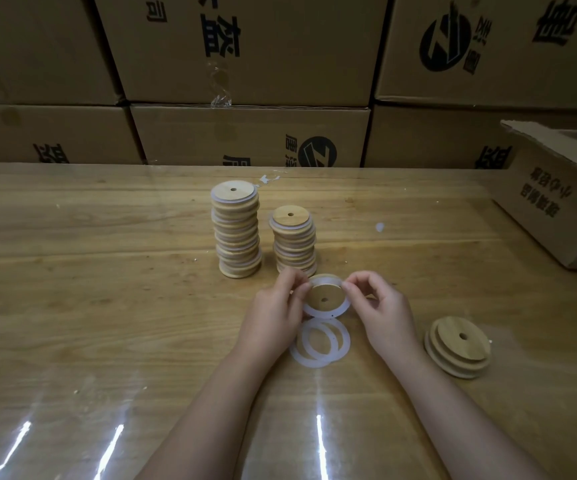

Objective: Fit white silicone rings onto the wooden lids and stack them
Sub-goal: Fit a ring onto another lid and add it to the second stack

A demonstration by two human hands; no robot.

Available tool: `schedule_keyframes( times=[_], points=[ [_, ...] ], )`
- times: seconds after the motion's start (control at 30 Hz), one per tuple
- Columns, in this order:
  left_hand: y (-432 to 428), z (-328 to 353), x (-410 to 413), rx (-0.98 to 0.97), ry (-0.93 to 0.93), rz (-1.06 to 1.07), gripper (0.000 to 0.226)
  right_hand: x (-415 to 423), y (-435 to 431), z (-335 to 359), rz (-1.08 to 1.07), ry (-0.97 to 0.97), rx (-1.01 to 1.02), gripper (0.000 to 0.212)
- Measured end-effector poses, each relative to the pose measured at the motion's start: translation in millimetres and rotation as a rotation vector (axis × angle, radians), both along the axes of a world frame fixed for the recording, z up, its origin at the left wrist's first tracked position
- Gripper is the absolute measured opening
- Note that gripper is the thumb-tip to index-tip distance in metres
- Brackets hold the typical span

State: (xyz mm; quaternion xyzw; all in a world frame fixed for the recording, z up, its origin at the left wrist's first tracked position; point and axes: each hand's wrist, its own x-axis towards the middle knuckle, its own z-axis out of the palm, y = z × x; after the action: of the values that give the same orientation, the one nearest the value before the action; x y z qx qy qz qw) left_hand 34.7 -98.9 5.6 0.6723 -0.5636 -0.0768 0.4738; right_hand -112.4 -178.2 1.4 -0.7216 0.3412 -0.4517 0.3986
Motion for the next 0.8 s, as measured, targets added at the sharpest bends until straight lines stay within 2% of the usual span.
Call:
schedule_keyframes(
  times=[0.47, 0.63, 0.8],
  points=[
    [2.5, 0.1, 0.6, -0.057, -0.006, -0.015, 0.013, 0.2, 0.8, 0.6, 0.02, -0.001, -0.05, 0.017],
    [1.8, -1.4, 1.7, -0.057, 0.02, -0.025, 0.003, 0.4, 0.8, 0.6, 0.017, -0.001, -0.046, 0.021],
    [1.1, -1.6, 1.9, -0.063, 0.033, -0.03, 0.003, 0.5, -0.2, -0.6, 0.014, -0.01, -0.054, 0.024]
  ],
)
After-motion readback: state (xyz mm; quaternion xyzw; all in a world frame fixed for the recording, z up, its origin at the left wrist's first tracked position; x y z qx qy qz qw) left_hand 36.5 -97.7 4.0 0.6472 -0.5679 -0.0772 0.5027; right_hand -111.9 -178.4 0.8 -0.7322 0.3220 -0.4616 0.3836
